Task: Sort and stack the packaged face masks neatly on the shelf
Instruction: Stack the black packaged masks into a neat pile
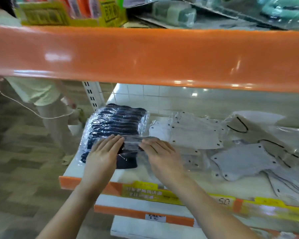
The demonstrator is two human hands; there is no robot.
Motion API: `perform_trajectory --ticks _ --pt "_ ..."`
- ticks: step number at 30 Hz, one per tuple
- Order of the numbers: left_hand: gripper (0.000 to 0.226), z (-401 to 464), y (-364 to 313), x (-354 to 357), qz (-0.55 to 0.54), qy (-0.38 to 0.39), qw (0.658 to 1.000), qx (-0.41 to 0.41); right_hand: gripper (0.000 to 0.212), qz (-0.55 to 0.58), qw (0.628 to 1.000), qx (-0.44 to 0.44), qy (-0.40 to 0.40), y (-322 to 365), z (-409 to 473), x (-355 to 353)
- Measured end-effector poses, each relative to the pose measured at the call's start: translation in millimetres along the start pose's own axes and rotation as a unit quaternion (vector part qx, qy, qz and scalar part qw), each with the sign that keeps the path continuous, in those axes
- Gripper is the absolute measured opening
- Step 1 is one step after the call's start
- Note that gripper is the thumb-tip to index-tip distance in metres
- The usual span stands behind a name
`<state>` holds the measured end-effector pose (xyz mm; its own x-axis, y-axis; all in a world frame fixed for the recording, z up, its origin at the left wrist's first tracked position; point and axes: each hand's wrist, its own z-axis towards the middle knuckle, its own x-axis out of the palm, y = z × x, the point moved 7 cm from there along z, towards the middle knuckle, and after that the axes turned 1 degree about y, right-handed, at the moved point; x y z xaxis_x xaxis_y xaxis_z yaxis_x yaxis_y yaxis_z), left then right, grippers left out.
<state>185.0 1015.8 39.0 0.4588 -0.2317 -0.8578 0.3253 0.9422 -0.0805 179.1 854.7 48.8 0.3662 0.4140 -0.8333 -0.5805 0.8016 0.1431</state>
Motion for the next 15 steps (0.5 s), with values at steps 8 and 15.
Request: perform_trajectory --ticks 8,15 --pt "0.046 -26.9 52.8 11.0 -0.063 -0.013 0.998 -0.007 0.046 0.111 0.987 0.042 0.11 32.6 -2.6 67.3" --pt "0.051 -47.1 71.8 47.0 -0.095 0.167 0.981 -0.038 0.038 0.02 0.994 0.017 0.109 46.4 -10.0 77.9"
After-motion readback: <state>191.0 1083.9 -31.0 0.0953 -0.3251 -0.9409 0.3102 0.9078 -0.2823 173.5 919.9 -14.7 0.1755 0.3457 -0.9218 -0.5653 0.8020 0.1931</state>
